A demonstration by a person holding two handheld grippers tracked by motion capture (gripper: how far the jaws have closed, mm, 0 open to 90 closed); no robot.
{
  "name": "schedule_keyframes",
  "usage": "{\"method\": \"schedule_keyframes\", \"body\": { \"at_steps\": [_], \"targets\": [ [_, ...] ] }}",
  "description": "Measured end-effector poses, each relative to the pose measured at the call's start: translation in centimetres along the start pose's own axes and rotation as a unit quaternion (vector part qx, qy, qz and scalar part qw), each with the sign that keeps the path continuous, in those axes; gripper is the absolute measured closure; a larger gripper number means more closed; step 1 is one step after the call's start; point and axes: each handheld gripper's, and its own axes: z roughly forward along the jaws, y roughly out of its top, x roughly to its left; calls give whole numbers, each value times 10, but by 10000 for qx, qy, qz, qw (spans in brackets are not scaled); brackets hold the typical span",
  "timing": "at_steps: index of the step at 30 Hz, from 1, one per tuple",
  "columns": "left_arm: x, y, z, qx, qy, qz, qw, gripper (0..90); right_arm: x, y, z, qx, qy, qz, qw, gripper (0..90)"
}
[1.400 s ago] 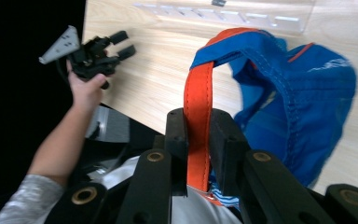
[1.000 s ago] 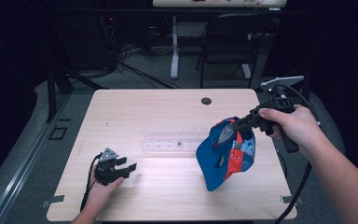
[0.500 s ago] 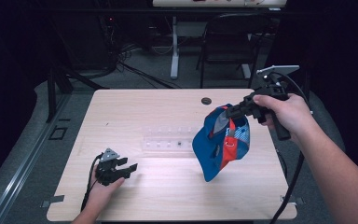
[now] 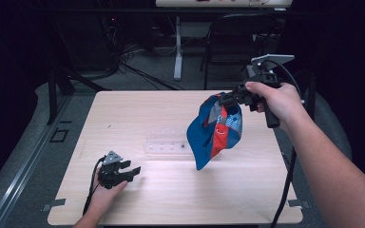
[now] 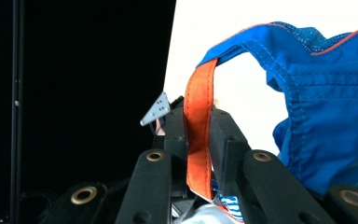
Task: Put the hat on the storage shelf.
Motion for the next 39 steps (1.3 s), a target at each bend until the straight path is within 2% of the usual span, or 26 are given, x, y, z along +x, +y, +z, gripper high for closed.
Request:
{"method": "schedule_keyframes", "body": {
  "at_steps": [11, 13, 14, 15, 18, 20, 21, 23, 25, 26, 27, 28, 31, 33, 35, 36, 39],
  "targets": [
    [0, 1, -1, 4, -7, 1, 10000, 451, 3, 15, 15, -218, 165, 75, 9996, 783],
    [-2, 1, -2, -16, -36, 52, 10000, 460, 4, 17, 16, -284, 157, 92, 9994, 783],
    [-4, 1, -1, -107, -61, 71, 9999, 479, 4, 18, 17, -288, 139, 55, 9995, 783],
    [-6, 3, -2, -95, -110, 149, 9998, 488, 5, 19, 18, -377, 146, 108, 9991, 783],
    [-19, 9, -2, -241, -111, 430, 9987, 499, 4, 22, 20, -434, 160, 85, 9989, 783],
    [-33, 17, -3, -369, -197, 620, 9972, 501, 4, 24, 22, -449, 188, 86, 9988, 783],
    [-33, 17, -3, -369, -197, 620, 9972, 501, 4, 24, 22, -449, 188, 86, 9988, 783],
    [-54, 29, -4, -564, -320, 933, 9935, 501, 6, 25, 25, -470, 189, 75, 9987, 783],
    [-59, 32, -4, -571, -354, 1007, 9926, 500, 6, 26, 26, -492, 193, 91, 9986, 783],
    [-72, 41, 0, -662, -464, 1127, 9903, 497, 6, 28, 29, -519, 245, 105, 9983, 783],
    [-72, 41, 0, -662, -464, 1127, 9903, 492, 6, 28, 29, -519, 245, 105, 9983, 783],
    [-83, 47, 5, -737, -514, 1215, 9885, 489, 7, 29, 30, -534, 263, 109, 9982, 783],
    [-98, 56, 13, -873, -593, 1309, 9858, 481, 7, 31, 34, -516, 261, 101, 9983, 783],
    [-106, 62, 19, -869, -729, 1324, 9847, 486, 7, 31, 36, -487, 251, 83, 9985, 783],
    [-109, 63, 21, -885, -713, 1357, 9842, 486, 8, 31, 37, -490, 258, 87, 9984, 783],
    [-118, 69, 26, -924, -689, 1432, 9830, 488, 9, 32, 40, -529, 257, 119, 9982, 783],
    [-125, 76, 30, -996, -676, 1450, 9821, 498, 9, 33, 42, -490, 222, 81, 9985, 783]
  ]
}}
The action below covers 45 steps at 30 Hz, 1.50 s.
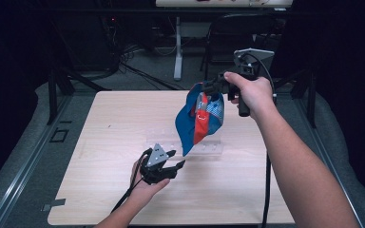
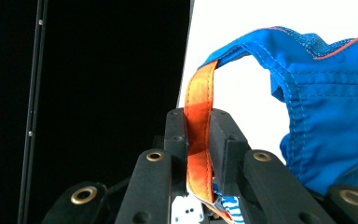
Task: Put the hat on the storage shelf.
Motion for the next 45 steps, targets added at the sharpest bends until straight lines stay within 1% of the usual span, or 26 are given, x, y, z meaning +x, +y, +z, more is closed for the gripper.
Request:
{"method": "schedule_keyframes", "body": {
  "at_steps": [2, 3, 5, 6, 7, 8, 10, 11, 12, 13, 14, 15, 16, 20, 22, 23, 26, 28, 29, 30, 40, 42, 44, 45],
  "targets": [
    [-1, 2, 2, -18, 26, -13, 10000, 506, 0, 0, 1, 14, -11, -6, 10000, 782],
    [-2, 5, 7, -25, 104, 5, 9999, 515, -1, 0, 1, 9, -25, -7, 10000, 782],
    [-4, 8, 12, 49, 98, 8, 9999, 553, -1, 0, 1, -9, -19, 22, 10000, 782],
    [-4, 8, 12, 49, 98, 8, 9999, 568, -1, 0, 1, -9, -19, 22, 10000, 782],
    [-4, 8, 16, 118, 128, 49, 9998, 568, -1, 0, 1, -4, -22, 22, 10000, 782],
    [-5, 8, 17, 129, 149, 59, 9998, 630, -2, 0, 0, 16, -5, 2, 10000, 782],
    [-5, 8, 19, 151, 185, 73, 9997, 678, -3, -1, 1, -10, -5, 17, 10000, 782],
    [-4, 7, 19, 158, 286, 93, 9994, 706, -5, -1, 1, 17, -23, 12, 10000, 782],
    [-4, 6, 18, 152, 293, 107, 9994, 737, -5, -1, 2, 1, -23, 28, 10000, 782],
    [-3, 6, 18, 118, 325, 122, 9993, 771, -6, -1, 1, 44, -31, 5, 10000, 782],
    [-3, 6, 18, 118, 325, 122, 9993, 785, -6, -1, 1, 44, -31, 5, 10000, 782],
    [-2, 5, 16, 99, 389, 183, 9990, 800, -7, -1, 2, 22, -27, 21, 10000, 782],
    [-1, 4, 15, 97, 399, 214, 9989, 810, -7, -1, 2, 21, -26, 23, 10000, 782],
    [4, 4, 12, 136, 437, 306, 9985, 835, -7, -1, 2, 26, -60, 21, 10000, 781],
    [5, 3, 12, 131, 439, 317, 9984, 845, -7, -1, 2, 30, -69, 29, 10000, 781],
    [9, 3, 11, 125, 442, 341, 9984, 851, -8, -1, 3, 45, -73, 23, 10000, 781],
    [12, 2, 11, 124, 437, 331, 9984, 859, -8, -1, 4, 53, -74, 18, 10000, 781],
    [14, 2, 10, 117, 425, 295, 9986, 862, -8, -1, 6, 76, -75, 24, 9999, 782],
    [16, 1, 11, 114, 406, 246, 9988, 863, -9, -1, 6, 99, -89, 7, 9999, 781],
    [17, 1, 11, 139, 411, 253, 9987, 865, -9, -1, 6, 102, -87, 8, 9999, 781],
    [20, -1, 14, 225, 454, 241, 9984, 868, -15, -2, 11, 146, -110, 30, 9998, 781],
    [20, -2, 16, 268, 508, 279, 9980, 868, -17, -2, 11, 156, -116, 41, 9998, 781],
    [20, -2, 17, 288, 511, 283, 9979, 868, -17, -2, 12, 160, -116, 44, 9998, 781],
    [20, -3, 19, 329, 530, 282, 9977, 868, -20, -2, 13, 177, -132, 59, 9997, 781]
  ]
}}
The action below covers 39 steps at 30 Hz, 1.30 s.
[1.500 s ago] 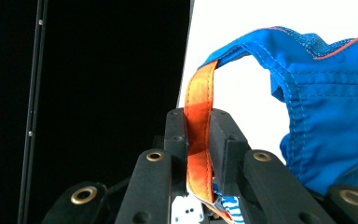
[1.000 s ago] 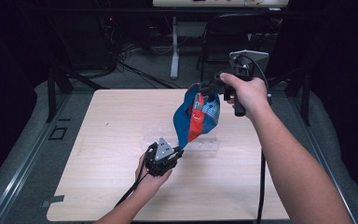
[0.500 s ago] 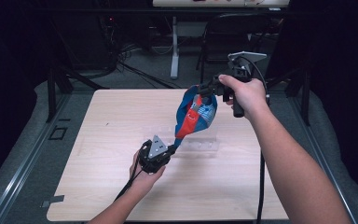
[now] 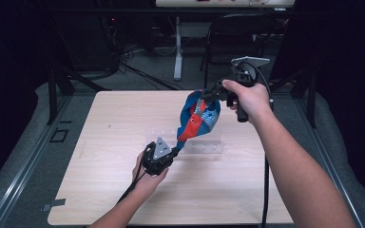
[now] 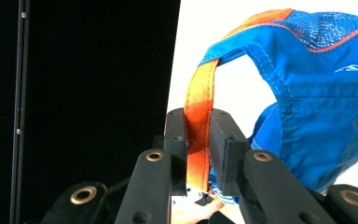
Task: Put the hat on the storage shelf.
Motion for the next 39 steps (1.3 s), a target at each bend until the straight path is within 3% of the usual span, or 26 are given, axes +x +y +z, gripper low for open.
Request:
{"method": "schedule_keyframes", "body": {
  "at_steps": [17, 30, 39],
  "targets": [
    [1, -18, 9, 54, -2, -229, 9997, 870, -20, -2, 15, 120, -58, 99, 9999, 780],
    [4, -24, 9, -4, -99, -483, 9988, 875, -28, -1, 26, 174, 21, 162, 9997, 780],
    [5, -24, 9, -32, -88, -532, 9985, 872, -32, -1, 29, 186, 30, 158, 9997, 780]
  ]
}}
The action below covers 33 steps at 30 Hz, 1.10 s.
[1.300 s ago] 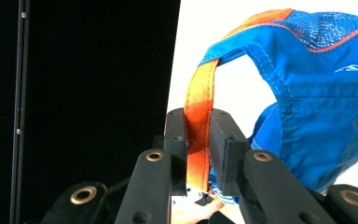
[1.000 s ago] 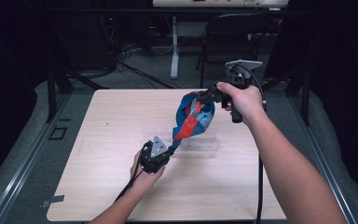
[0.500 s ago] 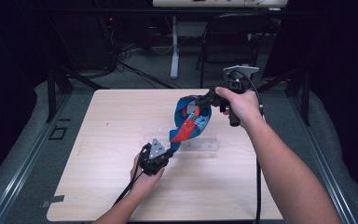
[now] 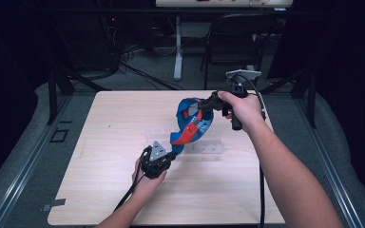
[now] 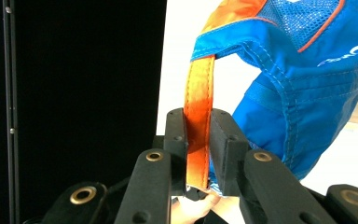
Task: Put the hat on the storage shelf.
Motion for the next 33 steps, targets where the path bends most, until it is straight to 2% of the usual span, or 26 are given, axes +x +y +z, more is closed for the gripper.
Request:
{"method": "schedule_keyframes", "body": {
  "at_steps": [6, 14, 17, 28, 33],
  "targets": [
    [1, 0, 0, 45, -57, -19, 10000, 861, -6, 1, 2, -38, -42, 115, 9999, 779],
    [1, 0, -3, 108, -99, -5, 9999, 814, -10, 1, 3, -9, -42, 110, 9999, 779],
    [2, 0, -4, 47, -92, -61, 9999, 765, -12, 1, 3, 25, -54, 106, 9999, 778],
    [9, -4, -10, 77, -55, -254, 9996, 575, -18, -1, 3, -7, -144, 150, 9998, 774],
    [14, -7, -18, 104, -58, -335, 9994, 546, -26, -2, 3, -7, -201, 124, 9997, 767]
  ]
}}
